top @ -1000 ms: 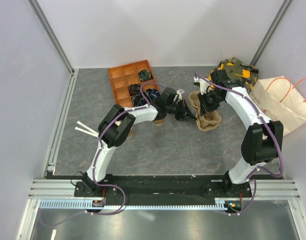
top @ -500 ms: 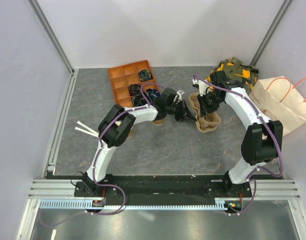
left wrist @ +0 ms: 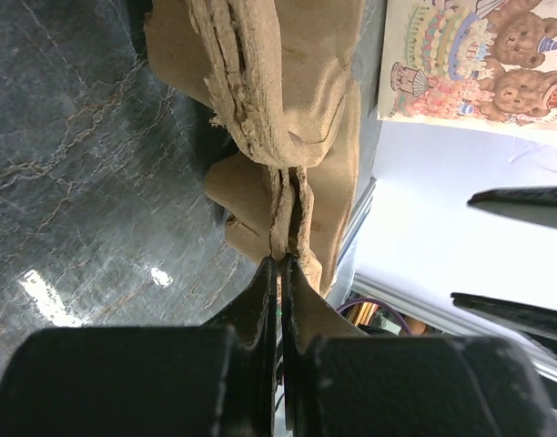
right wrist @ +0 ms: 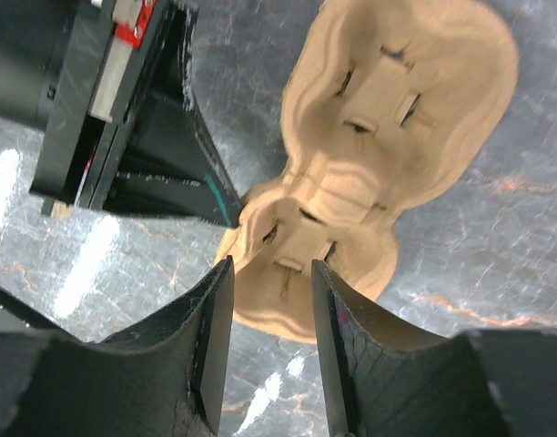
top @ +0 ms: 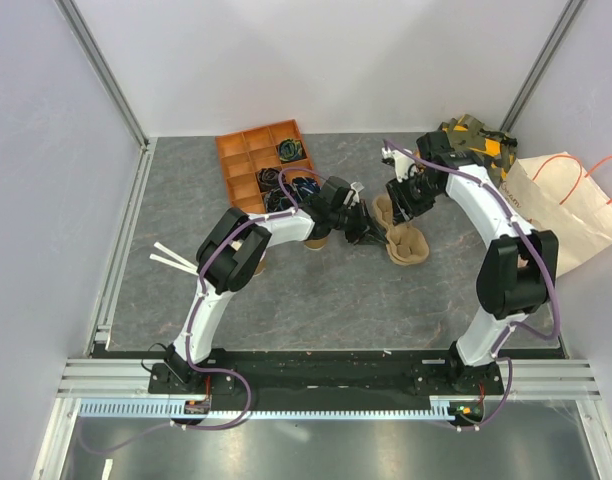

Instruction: Pack the takeout coffee

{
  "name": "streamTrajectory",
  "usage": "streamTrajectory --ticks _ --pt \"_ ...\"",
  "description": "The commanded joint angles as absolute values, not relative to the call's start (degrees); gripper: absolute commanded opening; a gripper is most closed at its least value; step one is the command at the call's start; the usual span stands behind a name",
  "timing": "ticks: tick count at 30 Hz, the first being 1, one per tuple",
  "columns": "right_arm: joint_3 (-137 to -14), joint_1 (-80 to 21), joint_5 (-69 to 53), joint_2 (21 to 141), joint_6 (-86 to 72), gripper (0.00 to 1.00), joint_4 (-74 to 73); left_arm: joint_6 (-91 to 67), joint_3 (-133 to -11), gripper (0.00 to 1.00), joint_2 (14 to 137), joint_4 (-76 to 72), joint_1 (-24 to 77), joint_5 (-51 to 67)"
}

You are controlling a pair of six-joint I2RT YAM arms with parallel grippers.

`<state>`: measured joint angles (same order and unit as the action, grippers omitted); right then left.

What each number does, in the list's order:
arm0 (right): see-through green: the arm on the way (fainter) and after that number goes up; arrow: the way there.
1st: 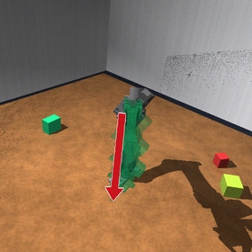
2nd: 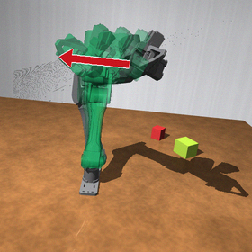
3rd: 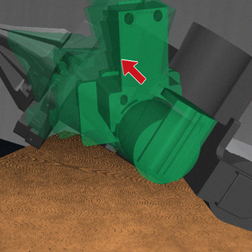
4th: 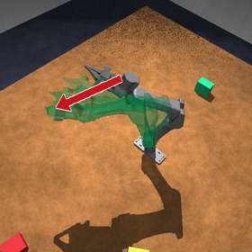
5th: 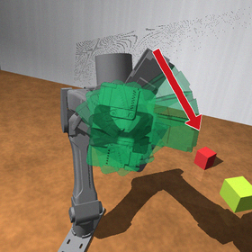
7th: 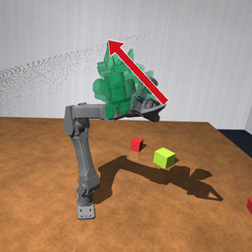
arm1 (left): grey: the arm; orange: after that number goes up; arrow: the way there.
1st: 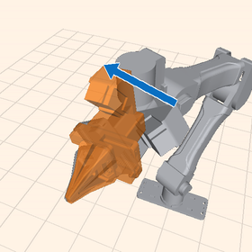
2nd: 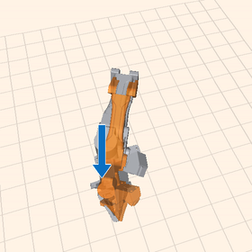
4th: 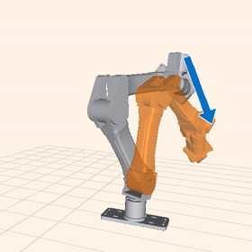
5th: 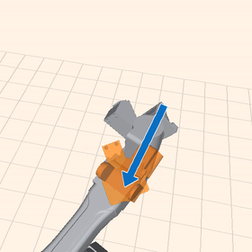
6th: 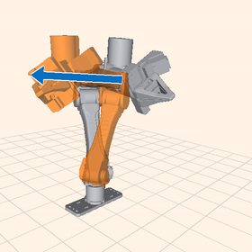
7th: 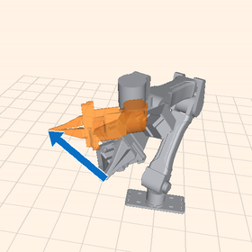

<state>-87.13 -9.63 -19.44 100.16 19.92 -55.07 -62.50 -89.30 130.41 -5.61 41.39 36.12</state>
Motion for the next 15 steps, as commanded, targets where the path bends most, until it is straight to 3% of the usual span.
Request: streamTrajectory --ticks 1,8,15 --pt "-90.2 -10.2 -19.0 102.1 21.0 0.47 -53.3 -60.0 -89.6 0.02 131.0 -4.0 41.7 35.2" --pt "-92.1 -12.1 -17.3 106.7 22.7 0.41 -51.3 -59.6 -89.6 0.02 130.9 -3.8 42.1 35.2" --pt "-94.0 -12.0 -17.8 110.1 23.0 0.4 -50.7 -59.2 -89.9 0.02 131.0 -3.8 42.1 35.3"
